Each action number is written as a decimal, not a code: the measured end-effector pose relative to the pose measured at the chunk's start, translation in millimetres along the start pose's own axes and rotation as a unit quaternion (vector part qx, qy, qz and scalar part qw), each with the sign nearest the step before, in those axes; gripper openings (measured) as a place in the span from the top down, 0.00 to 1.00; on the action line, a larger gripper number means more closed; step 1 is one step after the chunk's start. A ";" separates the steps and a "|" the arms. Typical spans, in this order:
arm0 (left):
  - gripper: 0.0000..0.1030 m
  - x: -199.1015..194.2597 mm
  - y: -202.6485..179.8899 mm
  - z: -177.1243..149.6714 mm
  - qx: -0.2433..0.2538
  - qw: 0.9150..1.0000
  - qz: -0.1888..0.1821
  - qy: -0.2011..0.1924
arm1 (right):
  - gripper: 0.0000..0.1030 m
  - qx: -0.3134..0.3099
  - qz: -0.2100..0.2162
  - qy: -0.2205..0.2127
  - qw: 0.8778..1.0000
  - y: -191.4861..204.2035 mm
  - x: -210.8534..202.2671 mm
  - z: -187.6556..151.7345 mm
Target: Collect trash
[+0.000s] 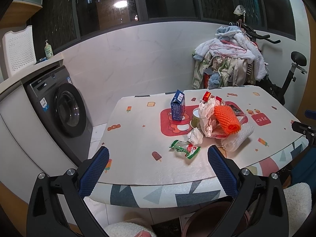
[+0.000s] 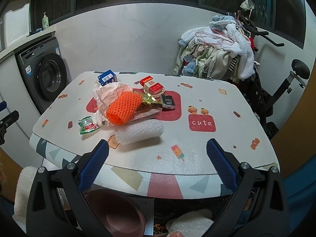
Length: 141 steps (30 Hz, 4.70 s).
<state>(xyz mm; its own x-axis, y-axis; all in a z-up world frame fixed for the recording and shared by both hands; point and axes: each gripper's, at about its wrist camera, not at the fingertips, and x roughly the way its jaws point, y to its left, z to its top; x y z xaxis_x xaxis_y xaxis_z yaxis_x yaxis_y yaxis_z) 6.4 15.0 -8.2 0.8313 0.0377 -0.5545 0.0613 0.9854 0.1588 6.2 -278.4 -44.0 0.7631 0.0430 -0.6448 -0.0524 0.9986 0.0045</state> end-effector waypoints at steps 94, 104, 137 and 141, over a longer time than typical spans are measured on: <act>0.22 132.7 -22.1 -49.9 -0.011 0.989 -0.115 0.089 | 0.76 0.187 0.048 0.003 0.981 -71.7 132.7 -13.5; 0.52 189.7 -18.9 -13.5 -0.099 0.968 -0.198 0.116 | 0.77 0.187 0.048 0.006 0.981 -74.0 130.3 -30.9; 0.88 96.5 -34.3 -20.6 0.011 0.964 -0.250 0.083 | 0.77 0.139 0.081 -0.026 0.987 -34.3 61.3 -40.7; 0.88 76.8 -39.4 -62.1 0.005 0.955 -0.274 0.108 | 0.77 0.128 0.078 -0.024 0.988 -28.8 46.1 -50.1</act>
<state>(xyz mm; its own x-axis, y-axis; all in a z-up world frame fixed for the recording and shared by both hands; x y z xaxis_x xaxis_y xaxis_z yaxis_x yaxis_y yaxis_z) 33.5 -10.6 -107.8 0.5387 -0.4495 -0.7126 0.4611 0.8652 -0.1973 10.6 -306.7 -112.1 0.7889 0.1927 -0.5836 -0.0118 0.9541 0.2992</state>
